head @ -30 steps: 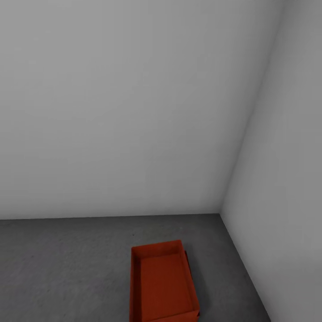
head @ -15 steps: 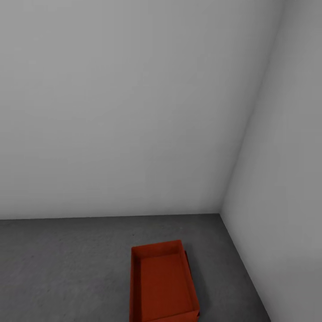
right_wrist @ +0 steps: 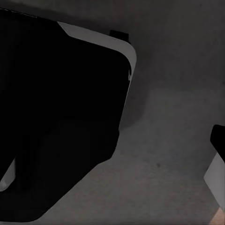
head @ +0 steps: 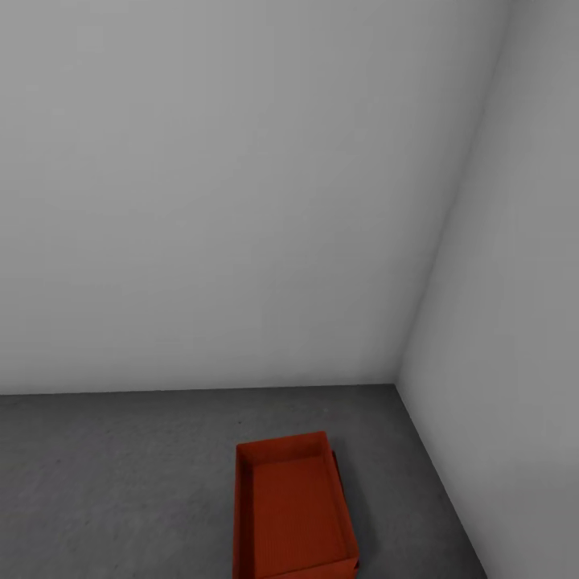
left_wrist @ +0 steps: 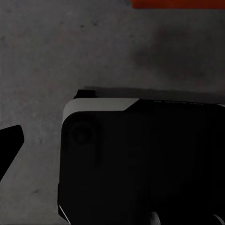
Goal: Move the two storage containers from the living room to the garage. In the garage, place one container on the floor and stack the other container on top of it (either order is fine).
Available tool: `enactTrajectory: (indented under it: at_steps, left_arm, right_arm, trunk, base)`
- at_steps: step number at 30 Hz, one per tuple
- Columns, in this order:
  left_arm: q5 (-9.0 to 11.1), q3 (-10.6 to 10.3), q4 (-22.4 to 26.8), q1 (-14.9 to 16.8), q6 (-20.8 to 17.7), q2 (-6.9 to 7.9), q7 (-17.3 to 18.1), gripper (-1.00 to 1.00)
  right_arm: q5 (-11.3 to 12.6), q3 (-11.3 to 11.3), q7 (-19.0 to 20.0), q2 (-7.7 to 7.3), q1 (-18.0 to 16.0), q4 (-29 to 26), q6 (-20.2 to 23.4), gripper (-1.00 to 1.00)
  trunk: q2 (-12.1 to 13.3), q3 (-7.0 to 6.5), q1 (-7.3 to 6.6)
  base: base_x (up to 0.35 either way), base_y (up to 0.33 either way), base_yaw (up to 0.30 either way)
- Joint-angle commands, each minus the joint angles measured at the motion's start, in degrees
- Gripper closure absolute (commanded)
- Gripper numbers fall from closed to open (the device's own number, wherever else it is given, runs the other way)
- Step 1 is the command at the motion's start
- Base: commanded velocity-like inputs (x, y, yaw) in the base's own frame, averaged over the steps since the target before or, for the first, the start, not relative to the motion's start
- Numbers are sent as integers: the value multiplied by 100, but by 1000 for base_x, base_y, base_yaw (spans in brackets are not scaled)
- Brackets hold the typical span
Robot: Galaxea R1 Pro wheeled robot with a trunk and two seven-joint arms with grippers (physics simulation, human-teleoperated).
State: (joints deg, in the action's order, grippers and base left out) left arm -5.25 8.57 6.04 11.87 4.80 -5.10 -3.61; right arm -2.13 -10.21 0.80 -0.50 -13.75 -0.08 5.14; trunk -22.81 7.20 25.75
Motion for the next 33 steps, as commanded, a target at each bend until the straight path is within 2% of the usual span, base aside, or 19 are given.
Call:
enactTrajectory:
  at_steps: [1,33]
  left_arm:
    - [-55,44,-6,4,21,-2,-17,-100]
    - [-49,44,-6,-107,29,-5,23,-100]
  right_arm:
    - [-21,-26,8,-1,-5,-1,22,-100]
    - [-23,-25,8,-2,-5,-1,22,-100]
  trunk:
    - [-11,11,3]
    - [-11,11,3]
  base:
    - [0,0,0]
    - [0,0,0]
